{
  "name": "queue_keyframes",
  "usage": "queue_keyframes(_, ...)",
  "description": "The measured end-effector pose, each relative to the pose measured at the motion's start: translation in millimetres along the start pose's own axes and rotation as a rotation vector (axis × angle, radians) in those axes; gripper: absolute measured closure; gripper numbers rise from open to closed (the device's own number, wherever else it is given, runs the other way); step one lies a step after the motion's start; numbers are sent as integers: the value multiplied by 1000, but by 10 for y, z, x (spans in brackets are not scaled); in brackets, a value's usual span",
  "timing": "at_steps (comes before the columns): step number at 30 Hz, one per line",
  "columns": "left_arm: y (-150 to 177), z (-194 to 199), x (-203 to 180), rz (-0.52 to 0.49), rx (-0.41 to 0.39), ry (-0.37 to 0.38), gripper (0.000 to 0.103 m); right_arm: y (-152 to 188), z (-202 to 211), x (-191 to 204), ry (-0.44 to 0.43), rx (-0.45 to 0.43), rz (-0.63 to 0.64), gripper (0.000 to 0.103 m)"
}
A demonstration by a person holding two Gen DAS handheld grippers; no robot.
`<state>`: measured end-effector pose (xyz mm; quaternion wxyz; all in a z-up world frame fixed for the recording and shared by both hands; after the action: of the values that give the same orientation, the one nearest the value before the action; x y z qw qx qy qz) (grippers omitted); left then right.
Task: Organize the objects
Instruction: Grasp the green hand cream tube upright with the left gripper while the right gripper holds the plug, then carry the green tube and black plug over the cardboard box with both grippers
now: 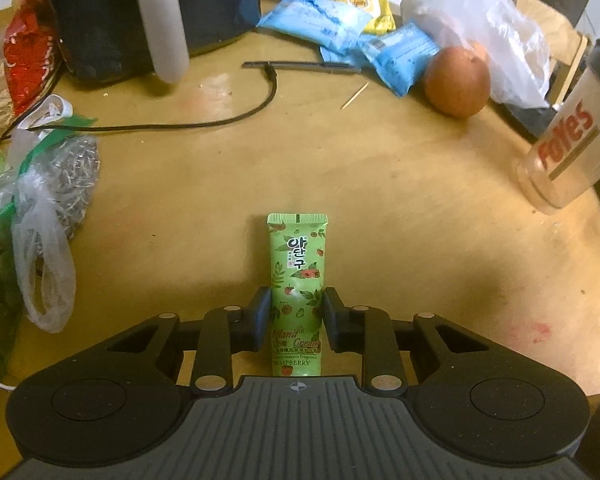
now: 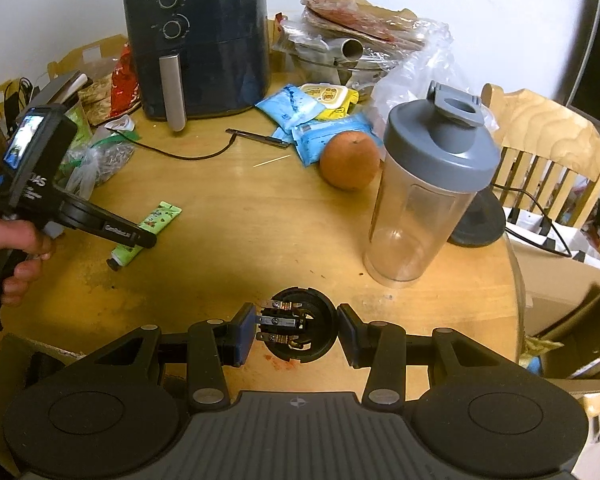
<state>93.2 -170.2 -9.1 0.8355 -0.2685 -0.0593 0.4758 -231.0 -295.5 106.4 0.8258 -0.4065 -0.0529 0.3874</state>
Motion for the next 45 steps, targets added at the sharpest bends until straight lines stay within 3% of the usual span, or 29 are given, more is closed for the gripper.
queue_keyframes(24, 44, 971, -40, 114, -153, 64, 76, -135, 35, 123, -112, -7, -41, 57)
queue_keyframes(41, 408, 1497, -200, 175, -196, 99, 76, -99, 180, 211, -169, -21, -21, 57)
queue_keyframes(42, 434, 1520, -213, 179, -196, 101, 76, -91, 189, 193, -118, -13, -78, 57)
queue_keyframes(45, 514, 1584, -245, 199, -197, 107, 76, -77, 220, 189, -124, -15, -81, 57)
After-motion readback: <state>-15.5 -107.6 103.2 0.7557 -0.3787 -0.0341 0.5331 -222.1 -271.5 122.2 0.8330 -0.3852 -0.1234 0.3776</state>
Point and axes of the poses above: each gripper's, at about its wrist camera, not at the fingertips, and z roughly against the way its jaws point, x to its left, y to its underside, the point moved 4 cm from there along -z, roughly the way its jaws point, and after that the axes turned 3 degrees about -x, right-handed, at the moved point
